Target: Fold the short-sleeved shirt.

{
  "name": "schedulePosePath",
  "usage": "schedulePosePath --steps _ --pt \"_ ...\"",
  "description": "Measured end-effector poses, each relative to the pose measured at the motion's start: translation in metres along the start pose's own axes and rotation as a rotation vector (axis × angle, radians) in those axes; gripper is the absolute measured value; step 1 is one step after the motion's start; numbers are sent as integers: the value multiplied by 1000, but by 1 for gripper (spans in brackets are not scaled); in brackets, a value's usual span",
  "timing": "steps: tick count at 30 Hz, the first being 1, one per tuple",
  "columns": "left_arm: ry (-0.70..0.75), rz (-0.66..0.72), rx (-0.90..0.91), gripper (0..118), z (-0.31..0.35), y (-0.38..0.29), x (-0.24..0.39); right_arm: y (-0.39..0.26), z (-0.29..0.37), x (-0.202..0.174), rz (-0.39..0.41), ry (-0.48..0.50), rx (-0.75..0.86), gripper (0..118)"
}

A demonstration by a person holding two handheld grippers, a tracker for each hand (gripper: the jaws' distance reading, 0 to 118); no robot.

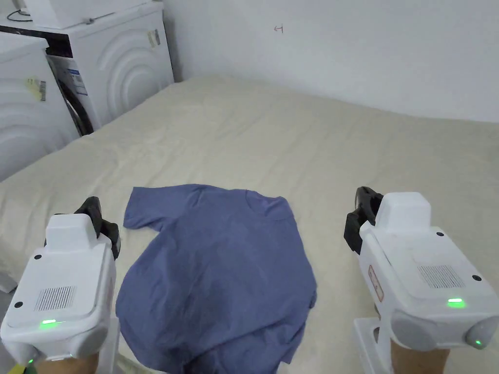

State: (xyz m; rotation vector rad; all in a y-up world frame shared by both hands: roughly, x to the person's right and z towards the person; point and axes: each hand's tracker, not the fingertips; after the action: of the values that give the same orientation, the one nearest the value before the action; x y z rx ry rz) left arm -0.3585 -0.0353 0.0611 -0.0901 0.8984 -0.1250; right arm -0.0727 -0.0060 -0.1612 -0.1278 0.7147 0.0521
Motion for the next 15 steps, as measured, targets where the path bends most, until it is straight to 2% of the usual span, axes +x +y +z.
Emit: schedulePosePath --steps 6,15 --pt "29 -4 -17 0 1 -5 -14 -3 -4 -10 0 23 -7 0" --pt "-15 -19 -22 0 -13 -5 1 0 -1 -7 -5 3 -13 0"
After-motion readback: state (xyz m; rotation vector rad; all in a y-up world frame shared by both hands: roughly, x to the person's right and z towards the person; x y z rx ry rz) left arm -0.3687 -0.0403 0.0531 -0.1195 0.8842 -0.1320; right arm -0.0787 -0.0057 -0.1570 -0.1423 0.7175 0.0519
